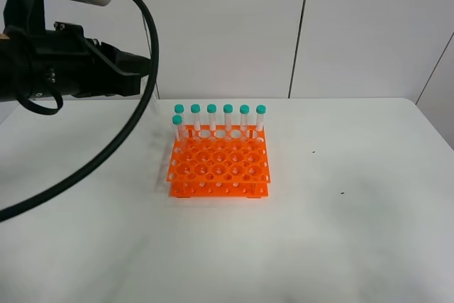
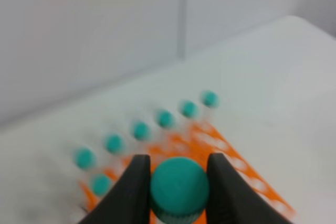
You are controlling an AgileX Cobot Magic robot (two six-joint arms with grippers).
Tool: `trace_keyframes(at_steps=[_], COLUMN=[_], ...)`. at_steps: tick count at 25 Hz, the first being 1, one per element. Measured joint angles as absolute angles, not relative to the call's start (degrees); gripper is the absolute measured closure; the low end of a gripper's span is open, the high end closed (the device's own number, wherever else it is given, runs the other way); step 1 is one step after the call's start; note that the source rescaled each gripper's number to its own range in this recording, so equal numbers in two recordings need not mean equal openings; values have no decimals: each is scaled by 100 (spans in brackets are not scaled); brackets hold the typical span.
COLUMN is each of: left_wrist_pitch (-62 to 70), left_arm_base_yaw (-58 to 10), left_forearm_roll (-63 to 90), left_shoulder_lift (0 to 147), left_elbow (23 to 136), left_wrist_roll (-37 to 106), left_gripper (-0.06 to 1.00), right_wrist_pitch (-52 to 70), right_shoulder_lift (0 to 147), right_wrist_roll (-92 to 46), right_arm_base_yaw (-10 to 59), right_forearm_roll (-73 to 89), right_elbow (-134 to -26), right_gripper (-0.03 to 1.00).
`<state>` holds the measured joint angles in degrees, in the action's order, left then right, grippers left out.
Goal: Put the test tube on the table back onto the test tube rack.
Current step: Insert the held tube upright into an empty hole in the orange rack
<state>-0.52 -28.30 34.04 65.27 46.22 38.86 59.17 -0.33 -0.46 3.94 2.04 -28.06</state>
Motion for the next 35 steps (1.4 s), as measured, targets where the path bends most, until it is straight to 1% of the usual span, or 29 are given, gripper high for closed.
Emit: trace_keyframes(at_steps=[3,5,11,14,17,24,30,35], left_wrist_pitch=[-706,-1026,-1540,-1468,-1212,-546,-730,-1489], left_arm_base_yaw=[-3134,-3278,-3626,-3741,-3751,-3561,-3058,-3018], left_forearm_roll=[2256,1896,1728,1714,1563,379,201,195], left_shoulder_lift=[6707,6969,8063,8531,8954,9769,9946,10016], left_elbow=[4622,4622,4630,4863,5310,6455,6515,6211], left_wrist_roll=[3021,2681,2446,2427,2321,1381,1127,1115], left_gripper=[94,94,94,94,94,94,94,94], right_wrist_pitch=[5917,5917,5917,5917,5917,5917,5917,5917], right_shoulder_lift=[-33,-33,-33,-33,-33,-33,-33,-33], right_wrist_roll=[-46,-46,-46,-46,-46,-46,-46,-46], right_arm_base_yaw=[394,394,394,394,394,394,394,394], right_forearm_roll=[204,204,204,204,204,204,204,204], right_elbow=[-2806,-2806,-2806,-2806,-2806,-2806,-2806,-2806], right_gripper=[-3,-3,-3,-3,-3,-3,-3,-3])
